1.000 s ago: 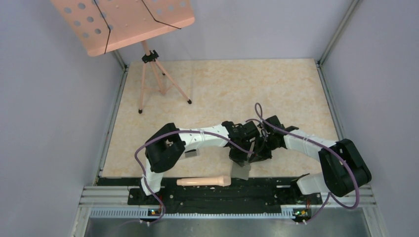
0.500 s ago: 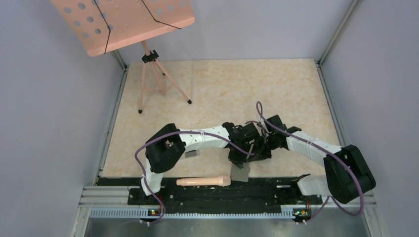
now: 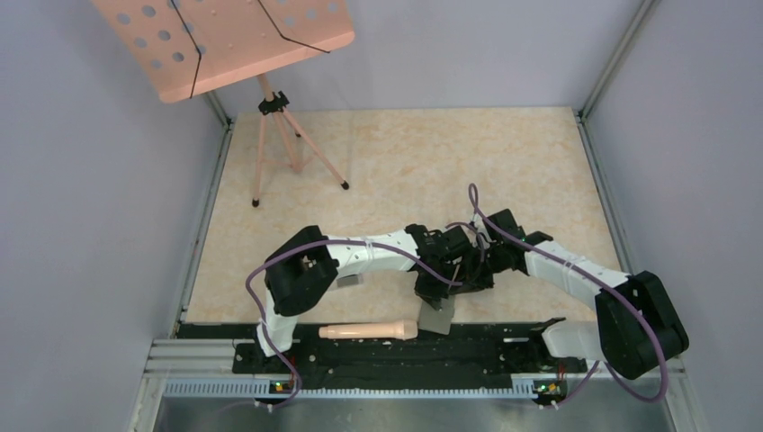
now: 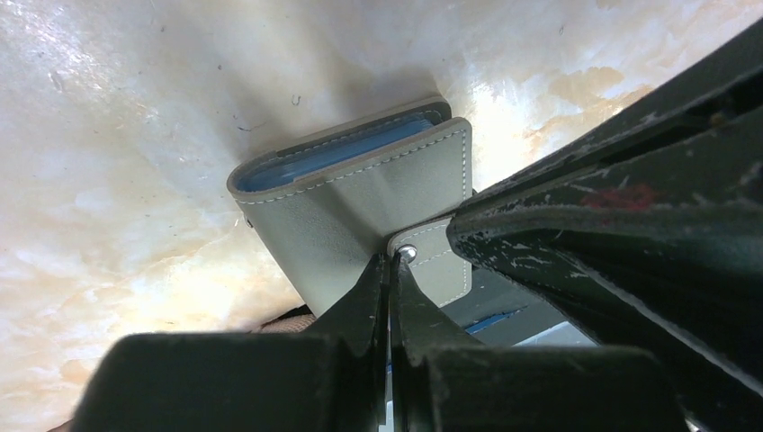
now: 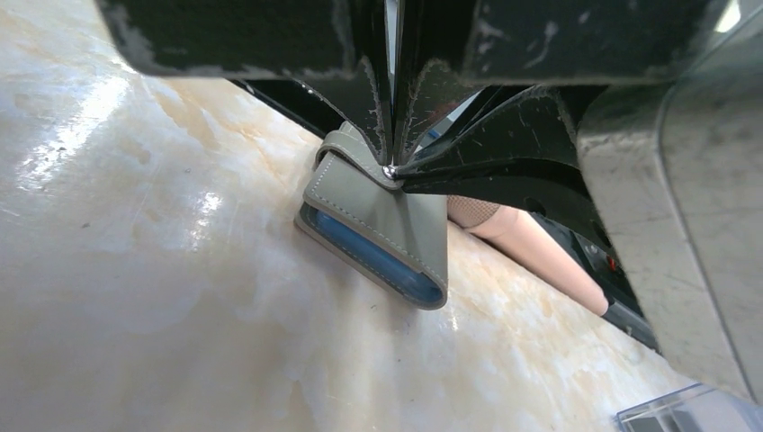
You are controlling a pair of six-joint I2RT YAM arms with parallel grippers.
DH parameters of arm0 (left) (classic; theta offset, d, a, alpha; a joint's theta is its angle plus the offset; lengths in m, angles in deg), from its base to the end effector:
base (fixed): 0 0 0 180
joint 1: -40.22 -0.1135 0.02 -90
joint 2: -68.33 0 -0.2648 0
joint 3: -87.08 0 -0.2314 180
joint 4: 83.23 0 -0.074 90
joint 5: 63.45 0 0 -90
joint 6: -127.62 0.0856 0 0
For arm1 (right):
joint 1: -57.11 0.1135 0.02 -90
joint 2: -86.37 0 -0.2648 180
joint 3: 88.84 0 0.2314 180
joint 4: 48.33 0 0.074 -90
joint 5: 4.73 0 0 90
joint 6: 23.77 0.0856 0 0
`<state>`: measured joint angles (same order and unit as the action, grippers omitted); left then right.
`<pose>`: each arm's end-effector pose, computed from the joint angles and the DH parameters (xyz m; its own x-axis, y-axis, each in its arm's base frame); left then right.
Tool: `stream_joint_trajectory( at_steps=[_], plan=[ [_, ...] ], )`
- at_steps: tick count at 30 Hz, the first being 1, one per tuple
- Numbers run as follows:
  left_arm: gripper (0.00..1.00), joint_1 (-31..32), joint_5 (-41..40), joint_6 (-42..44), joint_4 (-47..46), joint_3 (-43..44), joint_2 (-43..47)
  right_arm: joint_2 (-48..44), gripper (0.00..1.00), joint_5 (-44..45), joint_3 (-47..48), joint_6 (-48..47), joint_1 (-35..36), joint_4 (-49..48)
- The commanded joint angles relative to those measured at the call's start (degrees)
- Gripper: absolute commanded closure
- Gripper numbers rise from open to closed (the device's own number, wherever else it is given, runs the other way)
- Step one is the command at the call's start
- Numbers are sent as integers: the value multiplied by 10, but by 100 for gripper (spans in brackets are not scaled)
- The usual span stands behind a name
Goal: Put the credit cards into the card holder
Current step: Close the card holder at the center of the board.
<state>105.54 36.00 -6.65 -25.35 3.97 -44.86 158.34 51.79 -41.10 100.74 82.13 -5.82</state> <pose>0.1499 -0.3598 0.1395 -0.9264 0.3669 -0.0849 0.3748 0.8761 -0.3034 0.1671 0.1301 0.1368 -0.9977 0.0558 -0.0383 0.0183 0.7670 0.6414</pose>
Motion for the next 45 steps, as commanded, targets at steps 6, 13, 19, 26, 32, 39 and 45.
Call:
stream_joint_trajectory(
  at_steps=[6, 13, 19, 26, 32, 39, 45],
  plan=[
    [100, 6, 11, 8, -5, 11, -1, 7, 100, -47, -17, -15, 10, -8],
    [100, 8, 20, 14, -59, -10, 26, 8, 100, -52, -21, -18, 10, -9],
    [100, 9, 14, 8, -85, -27, 63, -21, 100, -50, -19, -3, 8, -9],
    [100, 9, 10, 2, -66, -29, 54, -40, 100, -56, -20, 6, 6, -2],
    [100, 13, 4, -3, -40, -22, 48, -31, 100, -60, -19, -8, 5, 16],
    [100, 14, -1, -3, -20, -19, 35, -8, 100, -70, -20, -31, 6, 26],
    [100, 14, 3, 3, -26, -20, 18, 19, 100, -85, -32, -44, 6, 13]
  ],
)
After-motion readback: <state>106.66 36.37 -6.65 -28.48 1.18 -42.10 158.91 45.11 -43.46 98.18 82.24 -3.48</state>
